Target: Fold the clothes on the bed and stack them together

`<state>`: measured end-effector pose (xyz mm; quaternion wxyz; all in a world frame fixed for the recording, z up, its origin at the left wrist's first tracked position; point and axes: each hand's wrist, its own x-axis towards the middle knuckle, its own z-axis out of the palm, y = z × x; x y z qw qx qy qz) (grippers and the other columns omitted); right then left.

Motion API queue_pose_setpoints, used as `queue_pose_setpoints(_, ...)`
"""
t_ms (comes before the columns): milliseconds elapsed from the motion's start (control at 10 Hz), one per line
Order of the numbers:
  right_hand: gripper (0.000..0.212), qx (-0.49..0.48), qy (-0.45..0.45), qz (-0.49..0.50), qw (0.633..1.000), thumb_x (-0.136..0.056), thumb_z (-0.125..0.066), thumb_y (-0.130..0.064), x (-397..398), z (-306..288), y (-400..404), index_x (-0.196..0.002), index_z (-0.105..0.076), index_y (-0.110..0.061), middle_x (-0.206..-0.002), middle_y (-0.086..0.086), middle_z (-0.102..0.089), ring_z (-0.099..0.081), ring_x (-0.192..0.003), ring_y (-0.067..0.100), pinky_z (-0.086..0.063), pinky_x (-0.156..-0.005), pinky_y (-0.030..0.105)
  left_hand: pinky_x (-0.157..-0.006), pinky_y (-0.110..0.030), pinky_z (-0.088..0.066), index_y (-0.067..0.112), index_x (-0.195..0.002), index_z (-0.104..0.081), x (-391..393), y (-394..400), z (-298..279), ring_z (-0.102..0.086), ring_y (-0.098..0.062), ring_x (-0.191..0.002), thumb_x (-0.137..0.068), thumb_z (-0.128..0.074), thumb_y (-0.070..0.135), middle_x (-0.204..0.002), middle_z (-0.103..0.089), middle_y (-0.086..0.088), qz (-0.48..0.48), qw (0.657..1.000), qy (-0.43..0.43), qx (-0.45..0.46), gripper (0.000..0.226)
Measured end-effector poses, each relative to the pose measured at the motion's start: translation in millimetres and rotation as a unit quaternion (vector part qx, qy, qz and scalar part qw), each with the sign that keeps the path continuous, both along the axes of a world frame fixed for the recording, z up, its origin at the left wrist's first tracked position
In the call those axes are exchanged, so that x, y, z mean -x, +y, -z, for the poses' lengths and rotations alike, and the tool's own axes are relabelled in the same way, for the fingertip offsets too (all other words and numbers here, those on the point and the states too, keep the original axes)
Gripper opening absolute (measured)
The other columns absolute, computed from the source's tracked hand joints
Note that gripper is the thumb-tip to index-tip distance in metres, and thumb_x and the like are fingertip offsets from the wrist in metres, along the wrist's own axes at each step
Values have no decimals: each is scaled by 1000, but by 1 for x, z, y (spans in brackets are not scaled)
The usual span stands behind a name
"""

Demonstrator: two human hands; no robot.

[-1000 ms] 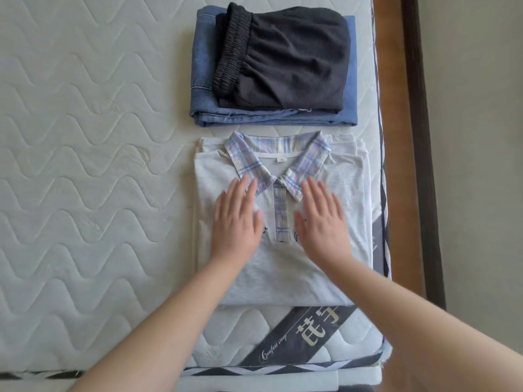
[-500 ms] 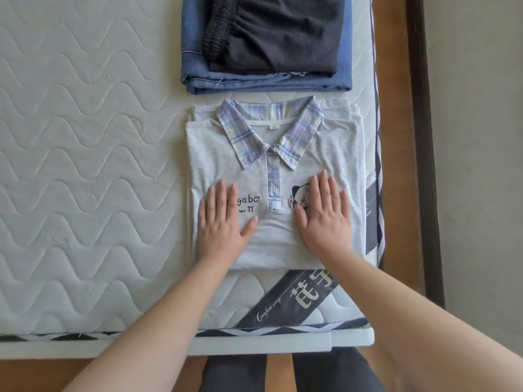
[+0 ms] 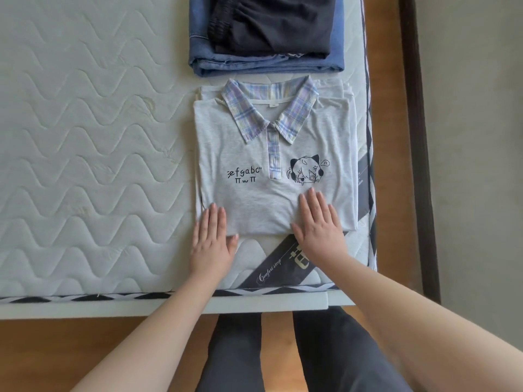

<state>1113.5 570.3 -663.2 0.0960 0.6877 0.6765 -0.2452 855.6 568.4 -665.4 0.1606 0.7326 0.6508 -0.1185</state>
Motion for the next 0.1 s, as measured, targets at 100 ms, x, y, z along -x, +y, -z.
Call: queue_pose_setpoints(100,60,63,21,-30,997,-103,-31,-44,-2,-36,-5,-156,-18,-20,-164,2,-12,-12,-150,21,-21,-119,40,-122,-37,-5,10,-158,-11,5,-6,-22,-3,-26,-152,-99,-43,43,-165,-4,-12,39,994,3,101,74)
